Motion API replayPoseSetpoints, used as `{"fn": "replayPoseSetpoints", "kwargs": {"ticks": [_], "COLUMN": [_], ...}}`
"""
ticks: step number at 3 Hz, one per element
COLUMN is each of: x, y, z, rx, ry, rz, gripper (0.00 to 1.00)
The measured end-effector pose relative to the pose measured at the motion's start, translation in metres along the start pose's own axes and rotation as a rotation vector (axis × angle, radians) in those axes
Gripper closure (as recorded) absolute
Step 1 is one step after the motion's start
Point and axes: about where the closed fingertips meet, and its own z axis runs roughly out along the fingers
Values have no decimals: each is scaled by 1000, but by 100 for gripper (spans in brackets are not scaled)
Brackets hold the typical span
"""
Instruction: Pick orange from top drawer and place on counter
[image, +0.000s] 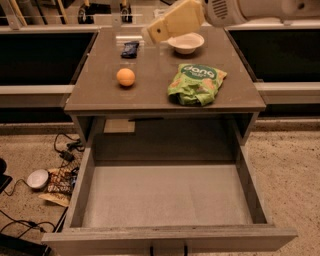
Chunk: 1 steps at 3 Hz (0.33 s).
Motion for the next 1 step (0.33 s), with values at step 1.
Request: {"fn": "replayPoseSetpoints", "kwargs": {"ticks": [1], "x": [19], "y": [8], "z": [-56], "rx": [157], "ry": [-12], "rz": [24], "gripper": [0]}}
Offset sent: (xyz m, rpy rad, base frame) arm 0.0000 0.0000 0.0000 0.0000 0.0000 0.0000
